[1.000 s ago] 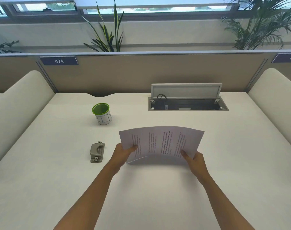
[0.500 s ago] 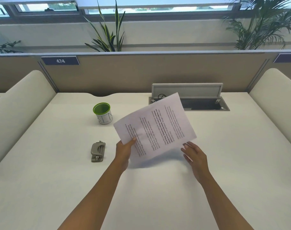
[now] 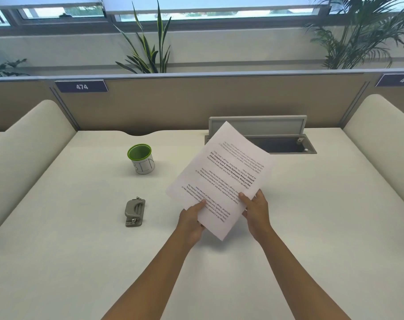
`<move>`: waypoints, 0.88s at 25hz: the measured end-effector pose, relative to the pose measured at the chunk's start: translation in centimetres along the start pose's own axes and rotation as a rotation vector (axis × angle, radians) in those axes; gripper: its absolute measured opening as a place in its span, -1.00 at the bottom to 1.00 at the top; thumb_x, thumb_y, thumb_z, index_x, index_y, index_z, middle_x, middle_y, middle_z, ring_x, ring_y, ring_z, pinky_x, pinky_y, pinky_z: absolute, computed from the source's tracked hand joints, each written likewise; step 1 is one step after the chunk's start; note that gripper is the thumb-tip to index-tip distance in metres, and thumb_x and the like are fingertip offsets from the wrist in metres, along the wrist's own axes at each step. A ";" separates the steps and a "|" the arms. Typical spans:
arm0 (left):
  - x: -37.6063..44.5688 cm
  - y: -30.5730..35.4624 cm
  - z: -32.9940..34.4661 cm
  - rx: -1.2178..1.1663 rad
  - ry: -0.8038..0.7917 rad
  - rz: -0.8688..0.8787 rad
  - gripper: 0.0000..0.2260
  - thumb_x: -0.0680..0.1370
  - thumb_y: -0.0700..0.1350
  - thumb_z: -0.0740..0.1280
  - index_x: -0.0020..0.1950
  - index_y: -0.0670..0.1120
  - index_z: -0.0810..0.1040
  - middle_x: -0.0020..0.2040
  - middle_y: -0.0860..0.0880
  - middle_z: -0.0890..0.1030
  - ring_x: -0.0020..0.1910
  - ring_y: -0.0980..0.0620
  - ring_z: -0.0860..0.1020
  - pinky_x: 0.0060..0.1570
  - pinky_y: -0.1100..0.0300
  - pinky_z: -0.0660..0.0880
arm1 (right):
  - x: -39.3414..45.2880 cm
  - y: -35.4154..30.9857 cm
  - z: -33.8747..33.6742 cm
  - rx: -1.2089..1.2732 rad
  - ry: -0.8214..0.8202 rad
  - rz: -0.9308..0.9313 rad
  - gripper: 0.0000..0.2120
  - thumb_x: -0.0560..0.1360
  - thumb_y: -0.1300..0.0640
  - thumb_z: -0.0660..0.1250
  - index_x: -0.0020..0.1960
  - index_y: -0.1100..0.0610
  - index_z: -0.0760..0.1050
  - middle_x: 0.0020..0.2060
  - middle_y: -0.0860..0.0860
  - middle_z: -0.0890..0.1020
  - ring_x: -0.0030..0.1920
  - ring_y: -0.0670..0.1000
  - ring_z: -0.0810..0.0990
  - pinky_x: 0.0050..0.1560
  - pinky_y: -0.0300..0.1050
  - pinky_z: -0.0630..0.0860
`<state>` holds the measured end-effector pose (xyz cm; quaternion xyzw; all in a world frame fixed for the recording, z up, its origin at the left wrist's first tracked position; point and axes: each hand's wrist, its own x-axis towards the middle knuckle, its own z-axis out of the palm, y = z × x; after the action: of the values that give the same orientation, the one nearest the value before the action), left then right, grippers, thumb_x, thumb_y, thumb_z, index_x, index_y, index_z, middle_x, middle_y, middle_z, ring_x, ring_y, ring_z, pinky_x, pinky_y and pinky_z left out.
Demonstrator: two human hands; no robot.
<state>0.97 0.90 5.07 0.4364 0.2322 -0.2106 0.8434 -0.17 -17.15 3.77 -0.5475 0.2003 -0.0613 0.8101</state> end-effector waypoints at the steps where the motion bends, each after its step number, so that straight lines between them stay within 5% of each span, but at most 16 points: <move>1: 0.0 0.3 -0.4 -0.002 0.010 -0.005 -0.64 0.55 -0.14 0.40 0.35 -0.12 0.54 0.19 -0.12 0.69 0.16 -0.12 0.64 0.03 -0.02 0.61 | 0.1 -0.2 -0.3 -0.033 -0.003 -0.009 -0.67 0.56 0.24 0.36 0.30 0.04 0.49 0.14 -0.08 0.70 0.14 0.00 0.68 -0.13 -0.13 0.64; 4: 0.0 2.5 -2.1 -0.016 -0.059 -0.040 -0.52 0.53 0.14 0.33 0.34 -0.11 0.55 0.17 -0.11 0.67 -0.16 -0.06 0.65 -0.24 0.13 0.56 | 0.3 -0.7 -1.7 -0.131 -0.018 -0.029 -0.66 0.57 0.24 0.34 0.31 0.03 0.49 0.16 -0.07 0.69 0.17 0.05 0.67 -0.04 0.00 0.65; 6: 0.3 4.5 -3.6 0.004 -0.125 -0.084 -0.45 0.49 0.25 0.32 0.26 -0.15 0.57 0.04 -0.14 0.65 -0.33 -0.07 0.58 -0.25 0.15 0.46 | 0.4 -1.1 -2.6 -0.215 -0.048 -0.043 -0.64 0.57 0.26 0.34 0.34 0.04 0.48 0.20 -0.03 0.67 0.20 0.09 0.65 0.12 0.15 0.63; 12: 1.1 6.4 -3.5 0.570 -0.220 -0.054 -0.55 0.49 0.15 0.43 0.29 -0.07 0.62 0.16 -0.05 0.69 0.11 -0.10 0.66 0.11 0.02 0.55 | 0.5 -1.5 -2.7 -0.391 -0.108 -0.102 -0.69 0.57 0.24 0.34 0.28 0.04 0.57 0.14 -0.03 0.70 0.12 0.03 0.68 0.14 0.05 0.63; 17: 1.1 5.9 -1.0 0.469 -0.160 0.131 -0.62 0.43 -0.17 0.54 0.23 -0.13 0.63 0.11 -0.13 0.72 0.05 -0.14 0.70 0.02 -0.03 0.64 | -0.2 -2.3 -0.9 -0.432 -0.147 -0.264 -0.77 0.61 0.14 0.32 0.25 0.03 0.56 0.06 -0.09 0.72 0.02 -0.03 0.71 -0.04 -0.05 0.69; 22: 1.2 6.2 0.7 0.556 -0.084 0.371 -0.73 0.42 -0.11 0.55 0.11 0.01 0.68 0.04 0.00 0.74 0.04 -0.09 0.69 0.06 -0.04 0.60 | -0.2 -3.3 -0.1 -0.411 -0.123 -0.363 -0.79 0.64 0.15 0.25 0.20 -0.03 0.57 0.08 -0.04 0.70 0.02 0.03 0.68 -0.06 -0.08 0.68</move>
<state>5.48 3.46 8.69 0.6754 0.0478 -0.1266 0.7249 -0.06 -18.51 6.83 -0.7299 0.0578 -0.1302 0.6685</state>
